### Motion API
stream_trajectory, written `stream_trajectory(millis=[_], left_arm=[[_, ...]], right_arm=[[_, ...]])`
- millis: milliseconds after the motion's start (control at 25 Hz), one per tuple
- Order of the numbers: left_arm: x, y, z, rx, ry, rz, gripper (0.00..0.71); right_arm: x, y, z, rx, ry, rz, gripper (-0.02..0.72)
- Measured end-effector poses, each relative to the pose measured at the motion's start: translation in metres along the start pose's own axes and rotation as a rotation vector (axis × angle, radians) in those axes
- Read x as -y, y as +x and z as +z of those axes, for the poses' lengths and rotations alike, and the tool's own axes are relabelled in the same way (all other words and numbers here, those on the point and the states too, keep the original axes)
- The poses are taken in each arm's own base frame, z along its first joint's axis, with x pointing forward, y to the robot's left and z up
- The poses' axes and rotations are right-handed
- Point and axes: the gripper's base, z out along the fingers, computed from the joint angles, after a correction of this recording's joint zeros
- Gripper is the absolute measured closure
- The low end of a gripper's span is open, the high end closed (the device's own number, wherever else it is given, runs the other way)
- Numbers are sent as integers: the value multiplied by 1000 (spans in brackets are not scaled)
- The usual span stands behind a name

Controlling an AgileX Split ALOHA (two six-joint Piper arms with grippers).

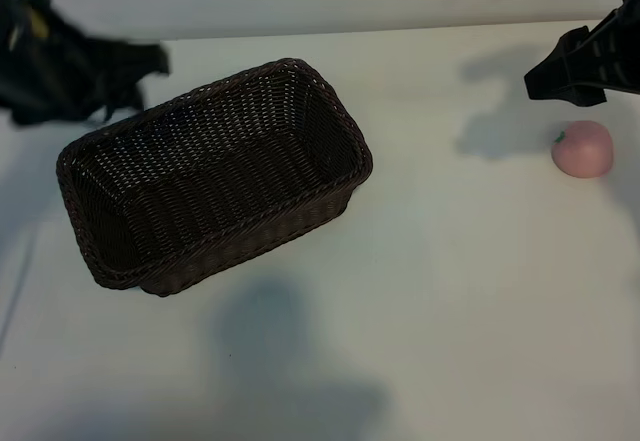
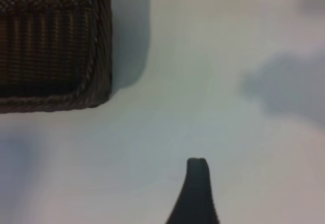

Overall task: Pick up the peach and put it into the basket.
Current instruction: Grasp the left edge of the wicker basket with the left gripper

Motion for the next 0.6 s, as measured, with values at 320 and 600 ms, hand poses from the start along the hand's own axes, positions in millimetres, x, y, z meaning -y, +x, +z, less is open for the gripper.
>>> stream_trajectory(millis=[320,600], left_arm=[[-24,32,32,-40,-154,-134,135],[-46,47,52,-88,-156,-225,135]], right_arm=[[-1,0,0,4,-6,7,108],[-1,0,0,4,-6,7,108]])
